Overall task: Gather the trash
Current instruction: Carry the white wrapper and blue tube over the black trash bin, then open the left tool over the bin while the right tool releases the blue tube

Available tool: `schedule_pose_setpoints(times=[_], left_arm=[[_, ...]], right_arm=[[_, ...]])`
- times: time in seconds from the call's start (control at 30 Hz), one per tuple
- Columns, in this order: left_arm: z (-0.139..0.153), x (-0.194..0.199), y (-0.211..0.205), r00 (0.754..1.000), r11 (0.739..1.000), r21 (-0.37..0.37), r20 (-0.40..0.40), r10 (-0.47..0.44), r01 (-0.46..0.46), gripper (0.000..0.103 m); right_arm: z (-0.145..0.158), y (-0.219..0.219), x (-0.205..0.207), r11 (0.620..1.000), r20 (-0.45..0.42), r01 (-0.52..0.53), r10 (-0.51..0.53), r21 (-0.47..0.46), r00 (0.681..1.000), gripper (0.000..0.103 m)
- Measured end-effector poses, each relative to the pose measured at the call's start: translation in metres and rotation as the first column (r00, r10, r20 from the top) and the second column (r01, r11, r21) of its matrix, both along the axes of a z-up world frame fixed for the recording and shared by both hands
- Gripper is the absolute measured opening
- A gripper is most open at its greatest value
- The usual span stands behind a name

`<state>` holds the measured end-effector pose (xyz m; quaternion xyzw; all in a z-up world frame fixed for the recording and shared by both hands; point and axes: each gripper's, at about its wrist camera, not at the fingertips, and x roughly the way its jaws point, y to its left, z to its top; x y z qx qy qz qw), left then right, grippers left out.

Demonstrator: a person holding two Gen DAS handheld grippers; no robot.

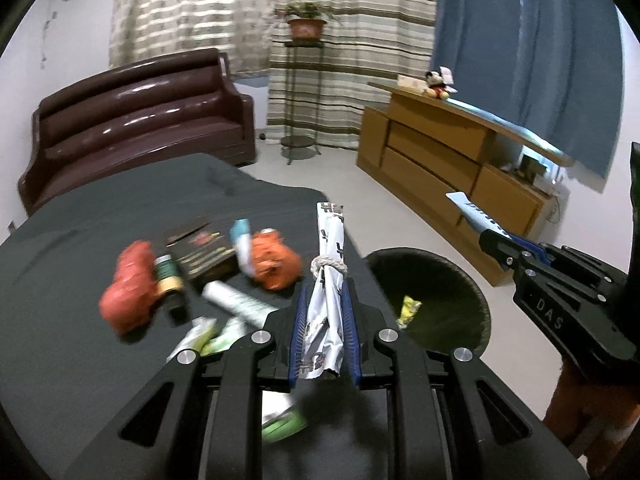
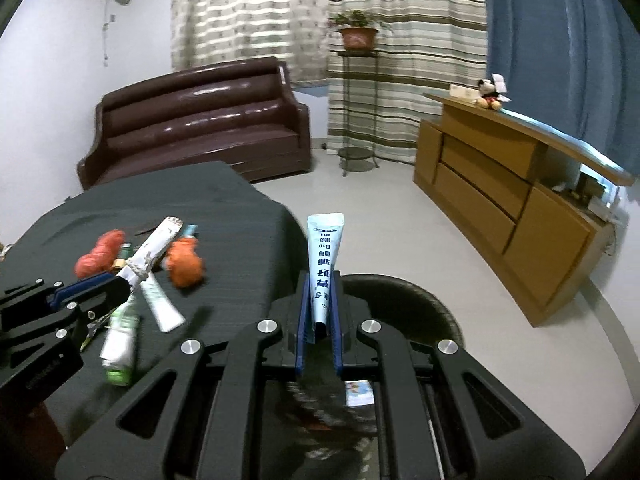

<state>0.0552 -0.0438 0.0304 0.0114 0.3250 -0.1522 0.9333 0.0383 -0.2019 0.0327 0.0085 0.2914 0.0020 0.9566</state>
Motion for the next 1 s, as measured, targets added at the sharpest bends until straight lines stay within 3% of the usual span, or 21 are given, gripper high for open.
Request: schedule_pose_setpoints(times=[0.27, 0.9, 1.0], left_arm=[[-0.013, 0.021, -0.042, 0.998, 0.998, 0.034, -0.035, -0.056, 0.058, 0.019], [-0.027, 0.051, -0.092, 0.993, 0.991, 0.096, -0.072, -0.089, 0.095, 0.019], [-0.03, 0.052, -0.094, 0.993, 0.991, 0.097, -0.082, -0.083, 0.091, 0.033]], right_arm=[[-0.012, -0.03, 0.01, 0.999, -0.021, 0.045, -0.045, 0.018, 0.999, 0.01], [-0.031, -0.065, 0.036, 0.994, -0.046, 0.078, -0.075, 0.071, 0.996, 0.011], [-0.036, -0.069, 0.037, 0.993, -0.05, 0.095, -0.091, 0.075, 0.995, 0.031]])
